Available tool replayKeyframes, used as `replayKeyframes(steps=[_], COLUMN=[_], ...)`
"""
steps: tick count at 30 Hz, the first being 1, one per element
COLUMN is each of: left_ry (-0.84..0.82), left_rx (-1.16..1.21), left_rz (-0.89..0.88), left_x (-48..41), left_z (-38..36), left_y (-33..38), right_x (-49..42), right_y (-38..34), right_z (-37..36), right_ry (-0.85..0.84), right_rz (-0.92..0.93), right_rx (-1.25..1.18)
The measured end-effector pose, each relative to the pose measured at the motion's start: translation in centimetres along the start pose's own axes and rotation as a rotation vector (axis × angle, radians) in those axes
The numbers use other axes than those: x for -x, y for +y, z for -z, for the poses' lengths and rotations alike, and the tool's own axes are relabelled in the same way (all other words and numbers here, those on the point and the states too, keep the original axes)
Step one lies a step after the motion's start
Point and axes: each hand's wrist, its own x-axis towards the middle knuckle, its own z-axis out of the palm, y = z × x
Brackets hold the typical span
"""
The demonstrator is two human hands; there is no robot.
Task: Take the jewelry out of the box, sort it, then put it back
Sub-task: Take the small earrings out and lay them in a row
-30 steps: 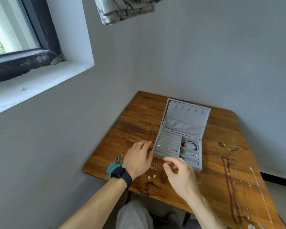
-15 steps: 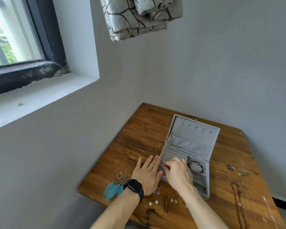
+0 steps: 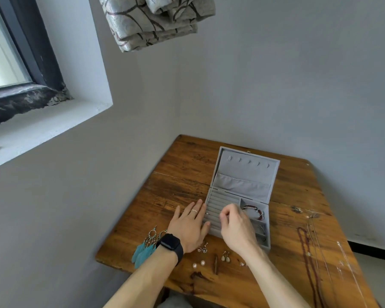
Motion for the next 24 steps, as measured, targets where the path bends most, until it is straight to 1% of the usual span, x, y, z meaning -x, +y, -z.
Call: replayKeyframes(steps=[2, 7, 11, 14, 16, 20, 24], left_ry=[0.012, -0.053, -0.005, 0.031, 0.035, 0.079, 0.089], left_rx=[-0.043, -0.15, -0.204, -0.215, -0.23, -0.237, -0.251], left_rz=[-0.011, -0.042, -0.047, -0.048, -0.035, 0.004, 0.014], left_x=[-0.3, -0.8, -1.0, -1.2, -1.4, -2.1, -2.7], left_z=[0.8, 2.6, 3.1, 3.4, 3.6, 4.0, 3.9], left_y=[-0.2, 0.0, 0.8, 1.5, 1.8, 2.6, 3.3], right_x=[2.3, 9.9, 14.1, 15.6, 15.9, 16.0, 16.2], right_y=[0.4, 2.6, 4.5, 5.3, 5.4, 5.2, 5.6], right_z=[1.2, 2.6, 1.8, 1.0, 0.6, 0.4, 0.6], right_ry=[0.037, 0.076, 0.069, 0.086, 0.117, 0.129, 0.14], right_rz=[-0.042, -0.182, -0.262, -0.277, -0.278, -0.271, -0.268], right_rx=[-0.093, -0.379, -0.487, -0.512, -0.498, -0.447, -0.442])
